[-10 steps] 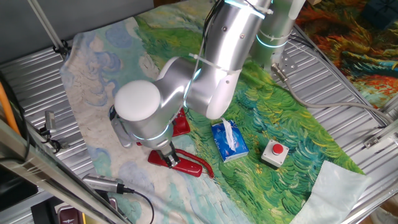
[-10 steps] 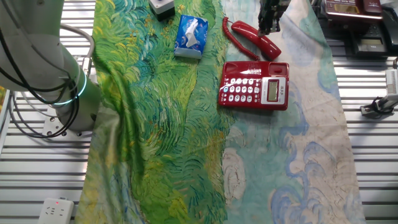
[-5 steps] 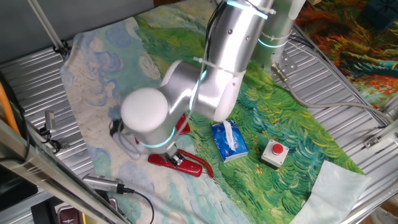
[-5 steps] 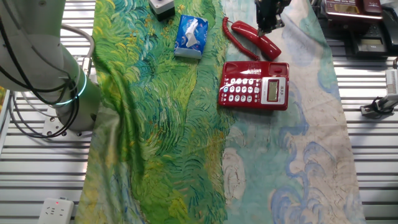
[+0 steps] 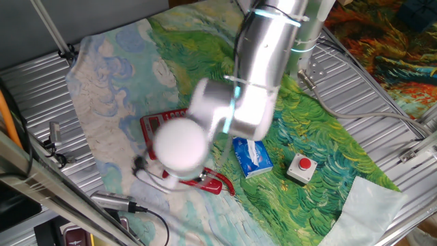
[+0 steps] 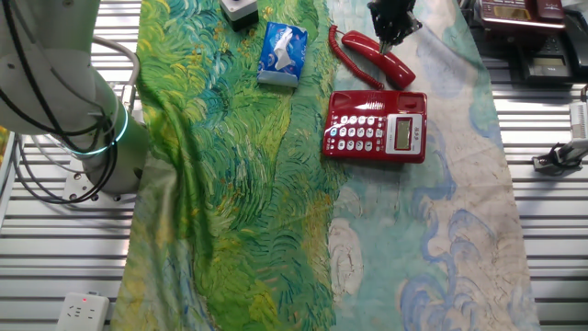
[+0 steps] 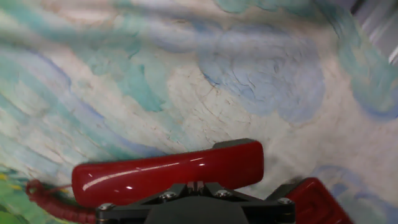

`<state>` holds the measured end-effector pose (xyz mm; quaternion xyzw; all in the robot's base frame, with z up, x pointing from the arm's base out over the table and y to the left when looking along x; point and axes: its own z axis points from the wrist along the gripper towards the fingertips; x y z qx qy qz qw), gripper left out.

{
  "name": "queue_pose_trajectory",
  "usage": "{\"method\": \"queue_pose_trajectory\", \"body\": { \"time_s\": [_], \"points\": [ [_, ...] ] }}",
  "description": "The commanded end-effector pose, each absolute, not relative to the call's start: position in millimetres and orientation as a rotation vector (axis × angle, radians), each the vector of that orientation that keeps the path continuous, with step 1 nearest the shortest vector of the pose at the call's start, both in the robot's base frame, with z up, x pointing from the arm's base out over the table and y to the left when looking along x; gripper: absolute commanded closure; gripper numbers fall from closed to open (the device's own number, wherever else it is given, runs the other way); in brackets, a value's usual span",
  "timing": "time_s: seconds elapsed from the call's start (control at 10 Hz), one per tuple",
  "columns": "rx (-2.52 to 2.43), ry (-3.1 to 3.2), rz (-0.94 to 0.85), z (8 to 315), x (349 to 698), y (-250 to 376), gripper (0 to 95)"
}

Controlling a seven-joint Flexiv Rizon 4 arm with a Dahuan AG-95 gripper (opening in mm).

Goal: Place the handset of the telephone on the corresponding phone cradle

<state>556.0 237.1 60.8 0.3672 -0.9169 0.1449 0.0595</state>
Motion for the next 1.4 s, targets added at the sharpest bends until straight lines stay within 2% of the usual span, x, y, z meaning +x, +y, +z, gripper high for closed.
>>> {"method": "queue_pose_trajectory", "body": {
  "time_s": [0.1, 0.3, 0.6, 1.0, 1.4],
  "points": [
    [1.279, -2.665, 0.656, 60.9, 556.8, 236.1, 95.0],
    [1.108, -2.808, 0.567, 60.9, 556.8, 236.1, 95.0],
    [0.539, -3.052, 0.164, 60.9, 556.8, 236.1, 95.0],
    [0.071, -3.002, -0.069, 60.9, 556.8, 236.1, 95.0],
    [0.000, -2.957, -0.065, 60.9, 556.8, 236.1, 95.0]
  ]
}}
